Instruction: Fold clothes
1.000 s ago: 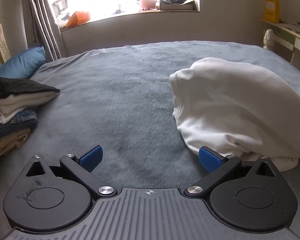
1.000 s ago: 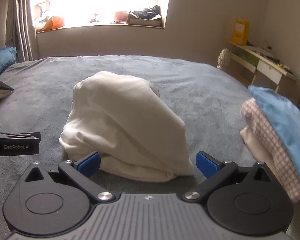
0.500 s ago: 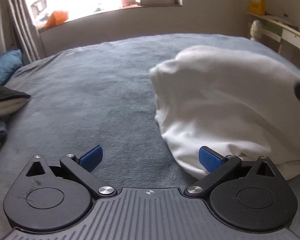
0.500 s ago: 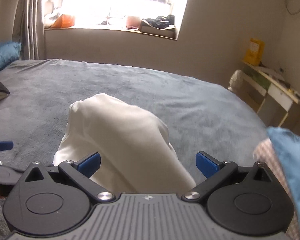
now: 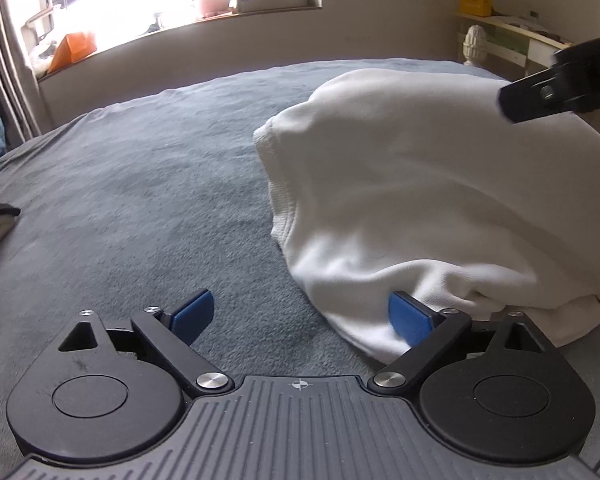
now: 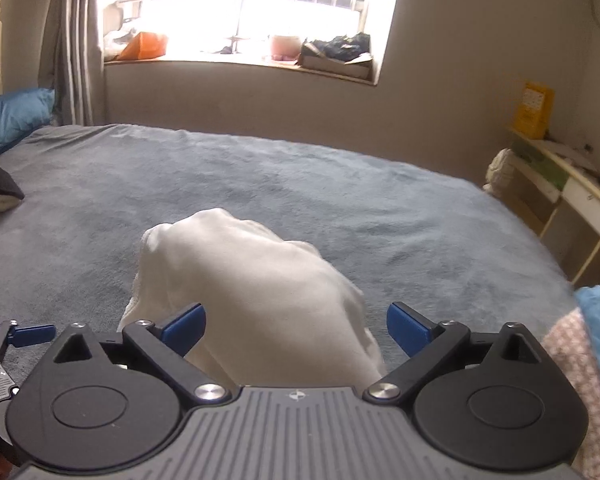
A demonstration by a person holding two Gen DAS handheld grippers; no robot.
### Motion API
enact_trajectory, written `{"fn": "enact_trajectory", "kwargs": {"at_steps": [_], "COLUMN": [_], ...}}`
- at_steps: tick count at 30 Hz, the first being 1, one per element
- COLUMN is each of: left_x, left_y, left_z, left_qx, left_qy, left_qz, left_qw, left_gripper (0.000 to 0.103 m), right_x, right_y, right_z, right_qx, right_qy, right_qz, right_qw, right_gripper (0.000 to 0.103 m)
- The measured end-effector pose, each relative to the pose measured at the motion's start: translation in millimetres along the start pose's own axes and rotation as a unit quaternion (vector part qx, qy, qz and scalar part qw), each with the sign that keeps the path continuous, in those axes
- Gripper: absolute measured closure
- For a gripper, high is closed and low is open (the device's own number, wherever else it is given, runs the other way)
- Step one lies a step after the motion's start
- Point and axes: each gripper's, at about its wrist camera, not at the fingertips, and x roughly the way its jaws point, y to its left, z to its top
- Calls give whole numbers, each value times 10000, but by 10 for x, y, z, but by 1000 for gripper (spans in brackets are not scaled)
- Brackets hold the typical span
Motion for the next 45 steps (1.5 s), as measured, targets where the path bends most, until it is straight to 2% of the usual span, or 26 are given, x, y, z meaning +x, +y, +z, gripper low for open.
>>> {"fn": "enact_trajectory", "kwargs": {"at_steps": [2,4,6,8,10,11,12,13,14,16,18,20,25,38,45], "left_x": [25,59,93,108,123,130,138,138,129,92,47,-8,-228,-1031,-1297], "left_y": [-11,-19,-34,-35,-34,-34,-34,-41,-53,-67,-70,-69,-86,-37,305], "left_z": [8,13,19,20,21,22,23,22,17,2,-15,-16,5,-15,-244], "left_qx": [11,-7,-41,-126,-214,-259,-303,-324,-340,-372,-423,-495,-551,-603,-790], "left_qy": [31,97,150,175,199,211,223,215,198,117,37,-76,-438,-1286,-1051], "left_qz": [-111,-216,-291,-388,-490,-541,-592,-628,-637,-624,-635,-658,-734,-1156,-1286], "left_qw": [9999,9997,9995,9990,9984,9980,9975,9973,9972,9973,9971,9966,9948,9831,9829], "left_gripper": [30,45,49,56,71,75,84,92,93,103,103,103,103,103,103], "right_x": [89,182,270,358,441,496,538,580,609,639,615,559,341,-595,-1115], "right_y": [-4,-12,-21,-30,-26,-23,-20,-16,-14,-16,-17,-9,-2,-26,65], "right_z": [2,5,22,40,56,67,75,79,79,76,63,41,5,8,15], "right_qx": [-14,-20,-50,-82,-175,-232,-275,-326,-354,-363,-341,-347,-313,133,236], "right_qy": [61,131,155,176,182,215,246,276,303,333,306,243,64,-322,-484], "right_qz": [47,90,128,166,184,209,216,202,175,151,164,166,188,925,1424], "right_qw": [10000,9999,9998,9997,9995,9993,9991,9989,9988,9987,9988,9990,9993,9951,9883], "right_gripper": [12,16,21,21,22,22,23,27,28,36,45,62,77,82,83]}}
